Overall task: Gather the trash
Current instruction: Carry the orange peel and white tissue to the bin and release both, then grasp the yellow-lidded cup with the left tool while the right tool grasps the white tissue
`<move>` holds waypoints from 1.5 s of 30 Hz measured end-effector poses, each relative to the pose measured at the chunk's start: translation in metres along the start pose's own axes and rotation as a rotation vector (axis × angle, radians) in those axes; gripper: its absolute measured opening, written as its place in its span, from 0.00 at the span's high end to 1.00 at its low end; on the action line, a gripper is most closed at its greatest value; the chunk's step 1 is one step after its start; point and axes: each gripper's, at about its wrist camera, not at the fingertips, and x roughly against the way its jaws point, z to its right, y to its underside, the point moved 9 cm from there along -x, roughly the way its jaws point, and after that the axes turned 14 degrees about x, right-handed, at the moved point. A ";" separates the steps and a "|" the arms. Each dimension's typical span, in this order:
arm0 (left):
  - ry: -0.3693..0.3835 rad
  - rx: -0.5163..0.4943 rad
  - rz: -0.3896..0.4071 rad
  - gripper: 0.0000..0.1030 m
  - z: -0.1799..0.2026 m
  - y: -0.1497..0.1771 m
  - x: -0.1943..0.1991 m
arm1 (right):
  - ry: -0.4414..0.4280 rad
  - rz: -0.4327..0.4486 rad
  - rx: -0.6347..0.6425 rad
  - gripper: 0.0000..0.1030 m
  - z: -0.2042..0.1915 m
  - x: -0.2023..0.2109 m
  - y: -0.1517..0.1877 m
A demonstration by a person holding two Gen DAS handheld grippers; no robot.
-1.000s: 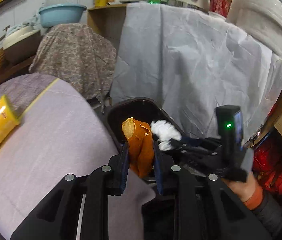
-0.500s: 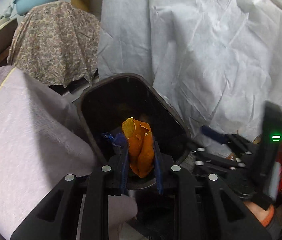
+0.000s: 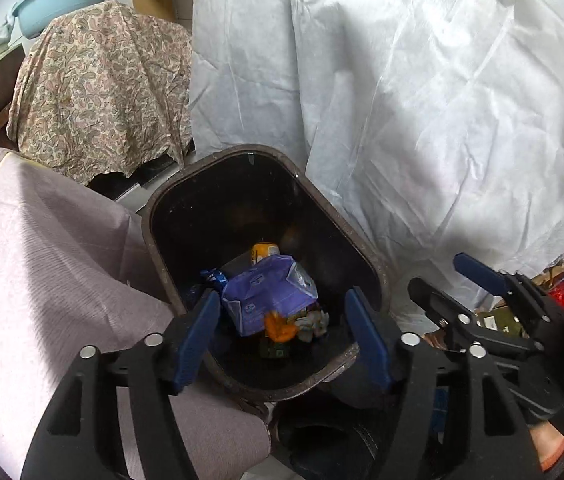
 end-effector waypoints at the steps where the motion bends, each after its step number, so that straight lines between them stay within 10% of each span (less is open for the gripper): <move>1: 0.006 0.008 0.008 0.32 0.000 -0.002 0.002 | 0.001 -0.001 0.002 0.32 0.000 0.000 0.000; 13: 0.109 -0.102 0.125 0.16 -0.014 0.020 0.080 | -0.057 0.004 0.040 0.32 -0.027 0.007 -0.004; 19: 0.022 -0.207 0.188 0.11 -0.072 0.028 0.120 | -0.094 0.007 0.080 0.31 -0.052 0.013 -0.009; 31: -0.236 -0.291 0.109 0.07 -0.222 -0.007 0.156 | -0.157 -0.002 0.142 0.31 -0.098 0.015 -0.015; 45: -0.317 -0.382 -0.082 0.11 -0.252 -0.013 0.094 | -0.177 0.019 0.210 0.21 -0.125 0.033 -0.026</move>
